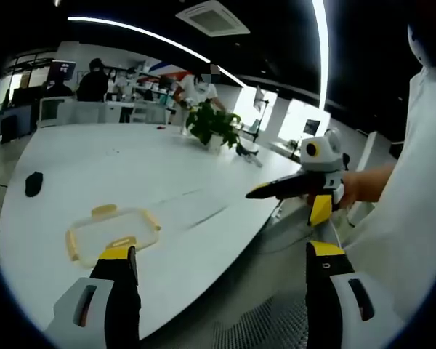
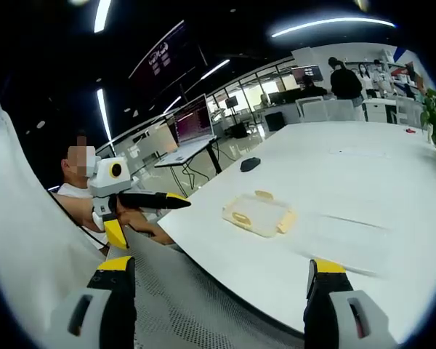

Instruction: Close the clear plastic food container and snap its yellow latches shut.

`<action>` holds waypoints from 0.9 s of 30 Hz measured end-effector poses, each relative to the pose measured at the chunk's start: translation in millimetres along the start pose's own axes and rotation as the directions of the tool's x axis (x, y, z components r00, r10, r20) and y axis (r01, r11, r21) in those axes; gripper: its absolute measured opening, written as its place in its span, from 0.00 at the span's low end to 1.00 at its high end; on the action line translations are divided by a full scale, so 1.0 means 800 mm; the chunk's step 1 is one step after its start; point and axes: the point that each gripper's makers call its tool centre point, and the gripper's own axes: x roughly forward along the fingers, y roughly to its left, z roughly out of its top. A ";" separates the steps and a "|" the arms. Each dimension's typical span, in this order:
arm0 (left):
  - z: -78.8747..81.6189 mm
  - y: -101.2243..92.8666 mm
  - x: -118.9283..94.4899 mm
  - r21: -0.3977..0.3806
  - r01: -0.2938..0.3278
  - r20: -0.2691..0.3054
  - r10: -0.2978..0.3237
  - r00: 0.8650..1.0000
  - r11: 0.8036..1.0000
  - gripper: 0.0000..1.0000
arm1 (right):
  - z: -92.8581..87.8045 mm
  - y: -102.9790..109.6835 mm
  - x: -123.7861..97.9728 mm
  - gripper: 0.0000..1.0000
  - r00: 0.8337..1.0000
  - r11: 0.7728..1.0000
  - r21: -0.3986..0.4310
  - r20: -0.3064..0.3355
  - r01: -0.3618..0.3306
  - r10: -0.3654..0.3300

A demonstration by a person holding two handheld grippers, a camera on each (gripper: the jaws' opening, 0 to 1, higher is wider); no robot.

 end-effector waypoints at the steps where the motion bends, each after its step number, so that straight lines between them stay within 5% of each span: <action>1: 0.000 0.000 0.000 0.001 0.000 -0.001 0.000 1.000 1.000 0.95 | 0.000 0.000 0.000 0.99 1.000 1.000 0.000 -0.001 0.001 -0.001; 27: 0.001 0.002 0.000 -0.007 -0.004 0.006 0.004 1.000 1.000 0.93 | -0.002 0.003 0.002 0.99 1.000 1.000 -0.006 -0.013 -0.014 0.014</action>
